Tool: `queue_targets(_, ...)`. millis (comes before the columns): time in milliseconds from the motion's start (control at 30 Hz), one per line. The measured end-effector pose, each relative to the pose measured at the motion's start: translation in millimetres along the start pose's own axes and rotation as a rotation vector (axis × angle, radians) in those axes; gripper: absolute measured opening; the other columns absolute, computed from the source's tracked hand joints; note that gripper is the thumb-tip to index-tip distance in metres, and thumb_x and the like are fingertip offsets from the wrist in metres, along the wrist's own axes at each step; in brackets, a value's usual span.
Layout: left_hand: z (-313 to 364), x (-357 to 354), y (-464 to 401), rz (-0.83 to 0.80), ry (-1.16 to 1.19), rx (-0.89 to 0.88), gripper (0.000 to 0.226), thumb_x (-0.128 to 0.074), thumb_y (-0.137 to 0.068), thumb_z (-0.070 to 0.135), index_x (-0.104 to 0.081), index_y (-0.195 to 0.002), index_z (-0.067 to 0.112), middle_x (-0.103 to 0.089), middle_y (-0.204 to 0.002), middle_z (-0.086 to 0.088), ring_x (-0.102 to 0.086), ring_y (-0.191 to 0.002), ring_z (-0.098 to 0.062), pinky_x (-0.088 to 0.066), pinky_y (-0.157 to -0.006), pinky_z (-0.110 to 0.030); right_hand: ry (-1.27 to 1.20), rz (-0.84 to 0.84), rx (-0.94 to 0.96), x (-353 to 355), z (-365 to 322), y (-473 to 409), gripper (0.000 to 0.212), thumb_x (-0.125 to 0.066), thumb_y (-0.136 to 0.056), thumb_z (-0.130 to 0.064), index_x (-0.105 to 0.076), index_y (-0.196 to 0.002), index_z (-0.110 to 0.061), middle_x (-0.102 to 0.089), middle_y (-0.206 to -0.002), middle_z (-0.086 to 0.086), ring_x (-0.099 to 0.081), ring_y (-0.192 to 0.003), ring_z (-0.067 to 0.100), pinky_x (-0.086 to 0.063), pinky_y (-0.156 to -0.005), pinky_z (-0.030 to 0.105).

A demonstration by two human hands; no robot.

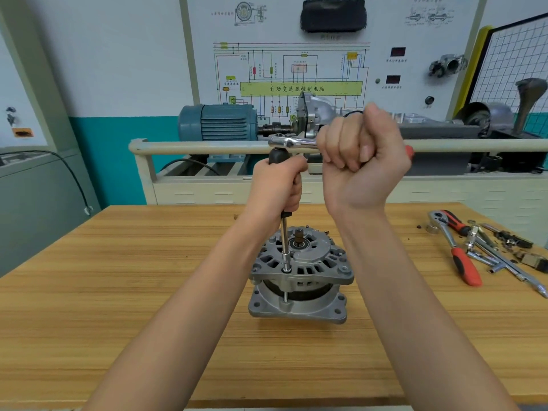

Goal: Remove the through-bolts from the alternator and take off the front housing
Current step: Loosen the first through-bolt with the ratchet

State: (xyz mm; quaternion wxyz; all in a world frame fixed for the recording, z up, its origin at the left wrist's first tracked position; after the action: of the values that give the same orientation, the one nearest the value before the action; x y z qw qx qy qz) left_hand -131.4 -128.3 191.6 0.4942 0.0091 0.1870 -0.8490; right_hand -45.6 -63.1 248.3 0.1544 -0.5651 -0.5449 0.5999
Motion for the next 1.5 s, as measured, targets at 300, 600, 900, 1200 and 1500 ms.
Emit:
queue_targets(300, 0.3, -3.7, 1.1, 0.046, -0.075, 0.0, 0.039, -0.052, -0.083, -0.001, -0.032, -0.056, 0.018, -0.025, -0.038, 0.007, -0.017, -0.033, -0.01, -0.017, -0.038, -0.016, 0.178, -0.036, 0.149, -8.3, -7.6, 11.0, 0.045, -0.04, -0.082, 0.0, -0.027, -0.044, -0.019, -0.03, -0.036, -0.005, -0.024, -0.037, 0.011, -0.018, -0.047, 0.027)
queue_targets(600, 13.1, -4.1, 8.8, -0.354, -0.111, -0.07, 0.041, -0.059, -0.087, 0.0, -0.045, -0.051, 0.015, -0.037, -0.041, 0.001, -0.037, -0.038, -0.017, -0.034, -0.044, -0.022, -0.426, 0.169, -0.252, 30.6, 7.2, -12.2, 0.049, -0.039, -0.081, -0.012, -0.033, -0.033, -0.015, -0.024, -0.03, -0.003, -0.01, -0.039, 0.013, -0.021, -0.039, 0.022)
queue_targets(900, -0.5, -10.6, -3.3, -0.048, -0.073, -0.05, 0.044, -0.054, -0.087, -0.001, -0.029, -0.056, 0.018, -0.025, -0.039, 0.007, -0.017, -0.032, -0.009, -0.017, -0.038, -0.016, -0.015, 0.09, 0.016, 18.3, -7.4, -2.4, 0.052, -0.039, -0.086, -0.004, -0.037, -0.036, -0.019, -0.028, -0.034, -0.005, -0.019, -0.036, 0.011, -0.022, -0.044, 0.026)
queue_targets(1200, 0.0, -5.0, 0.4, 0.124, -0.085, -0.108, 0.045, -0.06, -0.082, -0.001, -0.029, -0.056, 0.018, -0.025, -0.041, 0.005, -0.019, -0.033, -0.012, -0.018, -0.038, -0.016, 0.189, 0.006, 0.175, -2.4, -11.1, 11.4, 0.046, -0.038, -0.083, 0.003, -0.033, -0.043, -0.02, -0.031, -0.037, -0.004, -0.024, -0.038, 0.011, -0.019, -0.047, 0.028)
queue_targets(1500, 7.5, -5.1, 2.1, -0.282, -0.015, -0.027, 0.033, -0.063, -0.079, 0.013, -0.046, -0.052, 0.015, -0.034, -0.042, 0.002, -0.031, -0.037, -0.015, -0.028, -0.042, -0.022, -0.271, 0.133, -0.204, 26.6, 2.1, -10.3, 0.048, -0.039, -0.08, -0.012, -0.034, -0.032, -0.017, -0.024, -0.03, -0.004, -0.011, -0.04, 0.015, -0.022, -0.04, 0.024)
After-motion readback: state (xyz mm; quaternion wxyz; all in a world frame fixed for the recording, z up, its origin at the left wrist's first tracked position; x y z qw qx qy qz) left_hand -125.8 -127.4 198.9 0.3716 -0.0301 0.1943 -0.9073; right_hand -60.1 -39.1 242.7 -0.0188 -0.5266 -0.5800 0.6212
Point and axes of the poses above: each hand's wrist, its own y-axis away from the middle knuckle, its own x-axis out of the back of the hand, z = x × y, the point moved 6 cm from there along -y, towards the middle knuckle
